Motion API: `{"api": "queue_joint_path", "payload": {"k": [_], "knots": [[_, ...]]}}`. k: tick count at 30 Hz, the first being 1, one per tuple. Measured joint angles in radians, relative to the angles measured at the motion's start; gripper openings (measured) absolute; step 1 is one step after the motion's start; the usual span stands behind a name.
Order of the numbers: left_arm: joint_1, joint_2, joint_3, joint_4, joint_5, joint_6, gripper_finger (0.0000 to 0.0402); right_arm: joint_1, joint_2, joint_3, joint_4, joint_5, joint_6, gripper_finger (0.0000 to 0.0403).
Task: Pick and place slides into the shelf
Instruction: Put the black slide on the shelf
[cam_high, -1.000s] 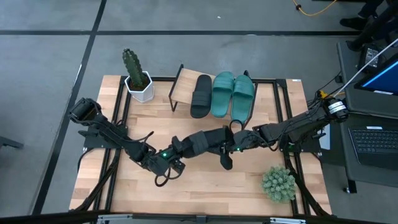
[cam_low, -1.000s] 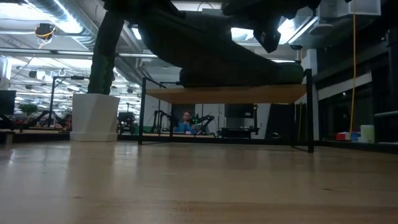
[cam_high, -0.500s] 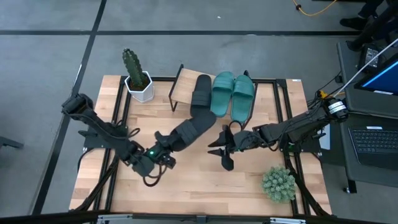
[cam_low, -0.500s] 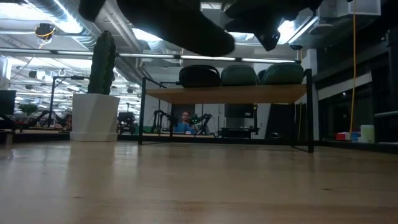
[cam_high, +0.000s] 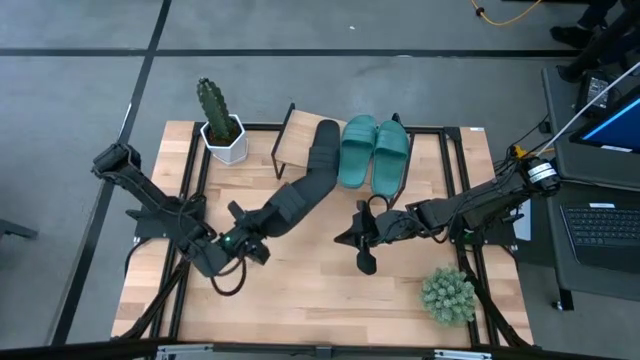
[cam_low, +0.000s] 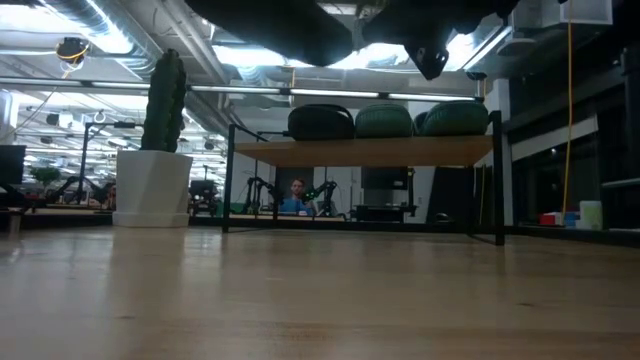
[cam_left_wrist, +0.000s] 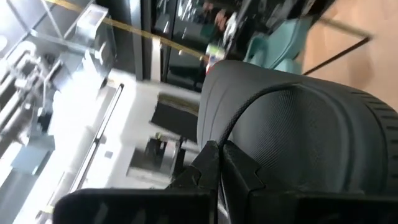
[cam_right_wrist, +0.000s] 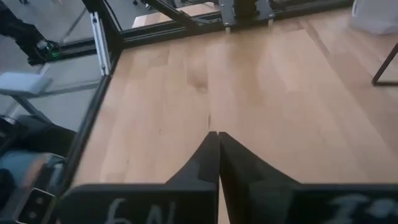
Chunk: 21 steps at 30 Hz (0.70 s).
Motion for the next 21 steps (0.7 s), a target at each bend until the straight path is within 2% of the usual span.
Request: {"api": "queue_joint_path", "payload": {"k": [5, 9, 17, 21], "knots": [[0.066, -0.001, 0.000, 0.000, -0.010, -0.003, 0.0000, 0.035, 0.002, 0.000, 0.005, 0.017, -0.208, 0.0005], [0.145, -0.002, 0.000, -0.001, 0.007, 0.011, 0.0000, 0.066, 0.013, -0.001, 0.096, 0.051, -0.356, 0.0004], [0.346, -0.010, 0.000, -0.004, 0.060, 0.053, 0.0000, 0.066, 0.036, -0.002, 0.102, 0.057, -0.359, 0.0002], [0.425, -0.010, 0.000, -0.007, 0.077, -0.008, 0.0000, 0.066, 0.066, -0.002, 0.128, 0.058, -0.337, 0.0002]]}}
